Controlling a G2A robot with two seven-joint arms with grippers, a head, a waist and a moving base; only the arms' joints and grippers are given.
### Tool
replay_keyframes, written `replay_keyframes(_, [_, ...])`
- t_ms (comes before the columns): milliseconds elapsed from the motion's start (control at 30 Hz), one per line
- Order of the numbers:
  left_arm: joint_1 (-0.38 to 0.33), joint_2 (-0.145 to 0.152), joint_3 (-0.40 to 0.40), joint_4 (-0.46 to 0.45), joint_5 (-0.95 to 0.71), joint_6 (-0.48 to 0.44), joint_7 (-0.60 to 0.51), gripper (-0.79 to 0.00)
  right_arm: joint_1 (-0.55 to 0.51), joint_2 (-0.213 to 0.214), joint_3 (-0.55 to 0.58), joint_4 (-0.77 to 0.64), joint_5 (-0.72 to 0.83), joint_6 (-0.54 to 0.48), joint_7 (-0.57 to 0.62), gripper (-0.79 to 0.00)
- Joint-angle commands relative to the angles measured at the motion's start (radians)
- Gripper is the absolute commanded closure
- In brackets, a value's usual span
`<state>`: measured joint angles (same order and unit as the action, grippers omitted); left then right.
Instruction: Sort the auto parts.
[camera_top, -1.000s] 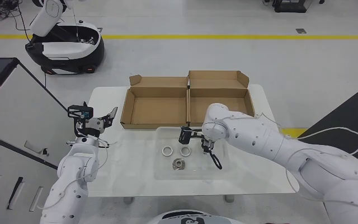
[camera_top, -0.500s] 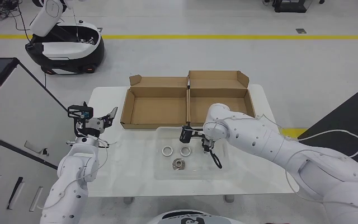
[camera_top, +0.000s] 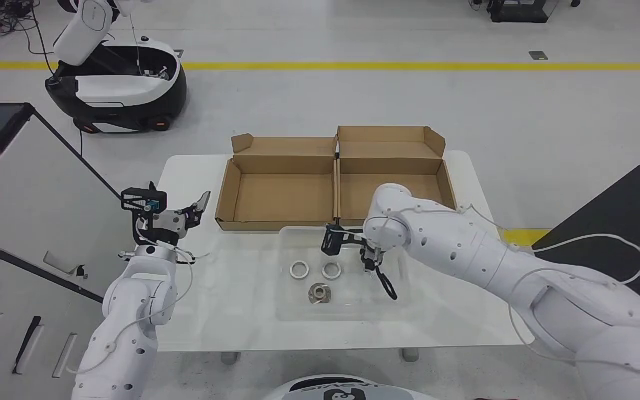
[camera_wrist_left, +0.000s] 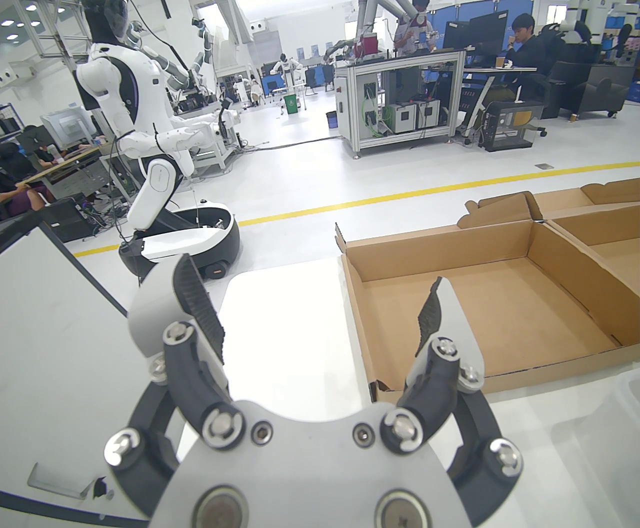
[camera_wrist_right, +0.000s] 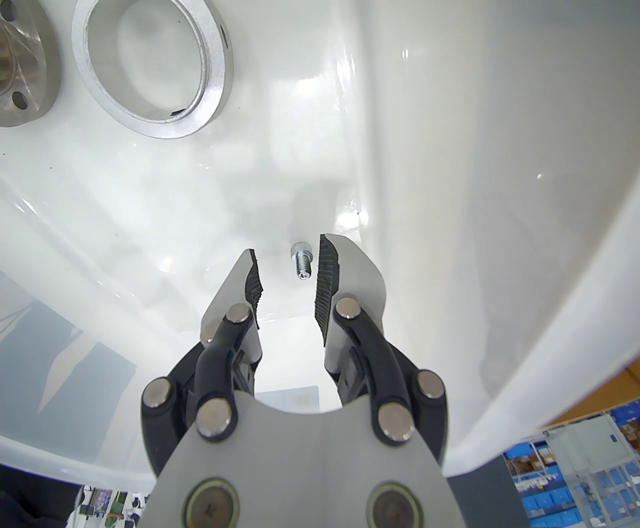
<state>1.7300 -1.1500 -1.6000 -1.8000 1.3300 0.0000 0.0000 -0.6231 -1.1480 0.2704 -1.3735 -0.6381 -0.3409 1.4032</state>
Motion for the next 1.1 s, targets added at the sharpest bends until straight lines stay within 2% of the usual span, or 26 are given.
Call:
replay_keyframes(0, [0.0, 0.0, 0.0, 0.0, 0.0, 0.0, 0.0, -0.785, -0.002, -0.001, 0.003, 0.001, -0.002, 0.001, 0.001, -0.188])
replay_keyframes(200, [0.0, 0.0, 0.0, 0.0, 0.0, 0.0, 0.0, -0.785, -0.007, -0.004, 0.012, 0.004, -0.008, 0.0, 0.007, -0.154])
replay_keyframes(833, [0.0, 0.0, 0.0, 0.0, 0.0, 0.0, 0.0, -0.785, -0.016, -0.017, 0.036, 0.034, -0.022, -0.023, 0.014, -0.154])
replay_keyframes(900, [0.0, 0.0, 0.0, 0.0, 0.0, 0.0, 0.0, -0.785, -0.016, -0.02, 0.037, 0.038, -0.021, -0.026, 0.013, -0.123])
replay_keyframes(933, [0.0, 0.0, 0.0, 0.0, 0.0, 0.0, 0.0, -0.785, -0.016, -0.021, 0.038, 0.04, -0.022, -0.028, 0.013, -0.08])
replay_keyframes(967, [0.0, 0.0, 0.0, 0.0, 0.0, 0.0, 0.0, -0.785, -0.015, -0.023, 0.038, 0.041, -0.022, -0.03, 0.013, 0.0])
replay_keyframes(1067, [0.0, 0.0, 0.0, 0.0, 0.0, 0.0, 0.0, -0.785, -0.01, -0.026, 0.044, 0.039, -0.02, -0.031, 0.023, 0.0])
